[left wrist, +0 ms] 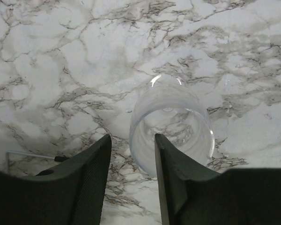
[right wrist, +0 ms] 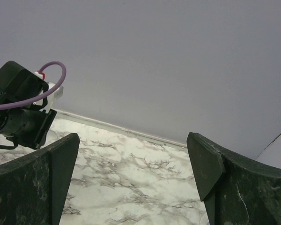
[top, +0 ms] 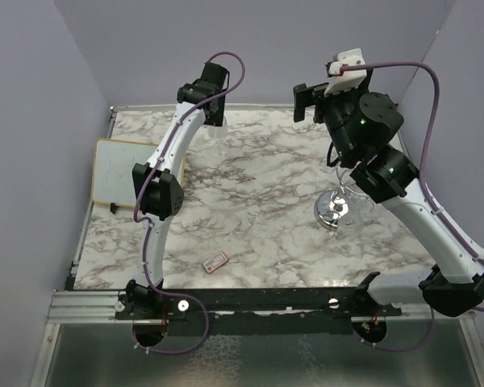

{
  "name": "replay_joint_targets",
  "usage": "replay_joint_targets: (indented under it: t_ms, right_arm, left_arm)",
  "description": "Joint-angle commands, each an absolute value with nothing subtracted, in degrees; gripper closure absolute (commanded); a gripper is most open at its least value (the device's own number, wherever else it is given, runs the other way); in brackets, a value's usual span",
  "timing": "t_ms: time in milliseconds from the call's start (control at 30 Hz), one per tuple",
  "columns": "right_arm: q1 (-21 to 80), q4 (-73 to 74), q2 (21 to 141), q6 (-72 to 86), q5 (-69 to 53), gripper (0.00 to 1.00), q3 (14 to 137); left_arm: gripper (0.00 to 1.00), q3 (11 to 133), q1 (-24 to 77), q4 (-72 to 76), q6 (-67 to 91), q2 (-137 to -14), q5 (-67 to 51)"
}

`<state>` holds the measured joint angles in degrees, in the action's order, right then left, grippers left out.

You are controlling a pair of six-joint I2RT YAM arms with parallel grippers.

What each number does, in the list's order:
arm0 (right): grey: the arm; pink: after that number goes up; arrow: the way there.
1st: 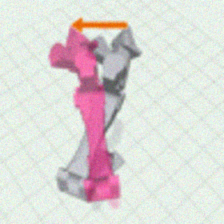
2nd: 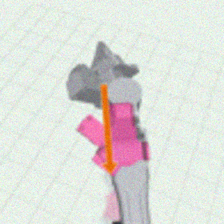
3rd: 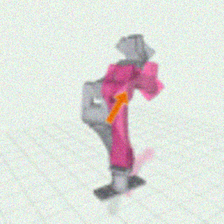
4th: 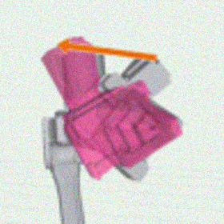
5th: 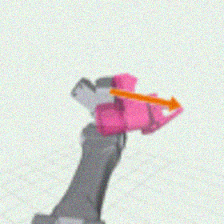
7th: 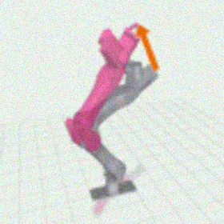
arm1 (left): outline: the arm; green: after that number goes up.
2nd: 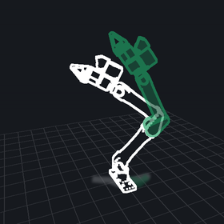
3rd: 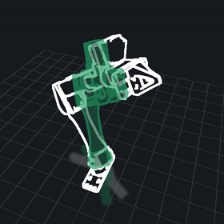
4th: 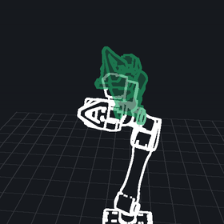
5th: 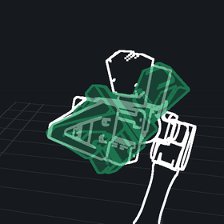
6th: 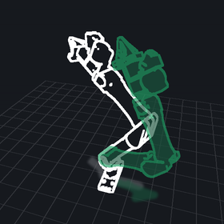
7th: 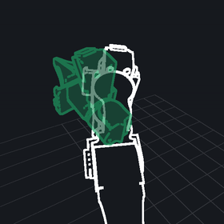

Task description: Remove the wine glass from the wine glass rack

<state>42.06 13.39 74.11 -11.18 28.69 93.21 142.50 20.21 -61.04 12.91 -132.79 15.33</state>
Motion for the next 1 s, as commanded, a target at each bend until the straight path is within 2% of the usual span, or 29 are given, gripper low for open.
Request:
replay_joint_targets:
  t_ms: [0, 167, 367, 533, 700, 800, 900, 967]
  right_arm:
    - [42.28, 15.21, 71.81, -9.14, 26.47, 0.00, 92.81]
    - [42.28, 17.69, 69.91, -7.49, 25.75, 0.00, 92.40]
    - [42.25, 21.84, 66.09, -4.46, 23.74, 0.00, 91.69]
    - [42.28, 25.75, 59.22, -1.70, 20.77, 0.00, 88.06]
    - [42.28, 30.16, 51.21, 2.28, 18.91, 0.00, 84.88]
    - [42.28, 32.08, 47.45, 4.99, 19.25, 0.00, 83.42]
    - [42.28, 32.65, 44.65, 7.11, 19.19, 0.00, 82.04]
    - [42.27, 32.00, 43.22, 8.39, 18.87, 0.00, 81.12]
  left_arm:
    - [0.50, 146.06, 19.86, -60.46, 12.39, -131.49, 14.75]
    - [0.38, 146.21, 19.86, -59.94, 11.98, -128.66, 14.13]
    - [0.31, 143.18, 19.86, -59.94, 11.61, -122.31, 13.11]
    - [0.26, 135.25, 19.98, -59.27, 11.77, -111.95, 10.75]
    - [0.22, 121.58, 21.45, -54.71, 12.68, -97.30, 4.45]
    - [0.20, 108.91, 22.14, -47.35, 17.26, -88.05, -8.24]
    - [0.19, 89.47, 23.49, -29.42, 29.32, -78.08, -24.70]
    - [0.19, 76.35, 26.82, -14.23, 38.92, -72.60, -28.15]
